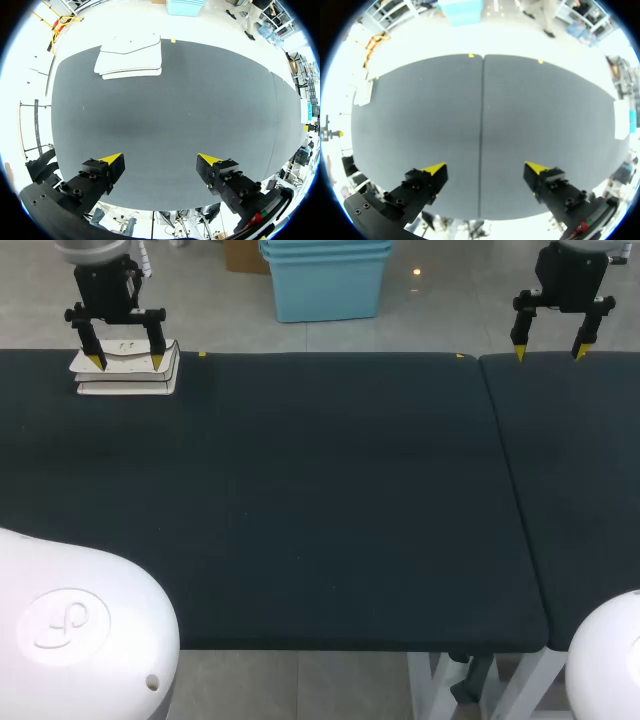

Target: Pick up the bag, open it, inspect its contents, close it, and place it on the opposite side

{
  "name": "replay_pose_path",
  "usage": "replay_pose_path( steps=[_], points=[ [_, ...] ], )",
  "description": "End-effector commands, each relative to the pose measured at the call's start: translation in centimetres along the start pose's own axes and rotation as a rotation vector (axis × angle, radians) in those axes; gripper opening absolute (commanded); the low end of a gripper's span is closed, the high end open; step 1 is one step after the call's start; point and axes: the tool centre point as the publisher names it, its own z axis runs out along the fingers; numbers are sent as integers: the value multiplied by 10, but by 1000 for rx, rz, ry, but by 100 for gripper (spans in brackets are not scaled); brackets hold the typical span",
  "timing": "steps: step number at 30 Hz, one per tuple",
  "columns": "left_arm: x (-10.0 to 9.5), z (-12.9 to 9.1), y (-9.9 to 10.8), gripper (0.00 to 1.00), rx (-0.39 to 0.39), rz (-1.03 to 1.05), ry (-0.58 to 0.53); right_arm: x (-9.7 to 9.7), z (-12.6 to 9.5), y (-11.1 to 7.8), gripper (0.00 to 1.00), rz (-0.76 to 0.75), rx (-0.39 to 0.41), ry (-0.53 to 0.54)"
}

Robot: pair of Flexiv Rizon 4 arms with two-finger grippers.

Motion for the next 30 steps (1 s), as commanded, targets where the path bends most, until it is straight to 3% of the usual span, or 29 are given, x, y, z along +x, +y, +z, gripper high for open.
replay_pose_path(
  steps=[1, 17, 21, 25, 30],
  points=[
    [0, -1, 0, 100, 0, 0, -1, 1, -1, 0, 100, 1, 3, -2],
    [0, -1, 1, 100, 0, 4, 5, 1, -1, 0, 100, 1, 3, -2],
    [-12, 0, -1, 100, -19, 41, 120, 13, 0, 3, 100, -117, -52, 6],
    [-30, 4, -6, 100, -50, 114, 299, 28, 8, 2, 100, -287, -133, 87],
    [-55, 11, -17, 100, -64, 180, 462, 45, 24, -6, 100, -467, -172, 158]
  ],
)
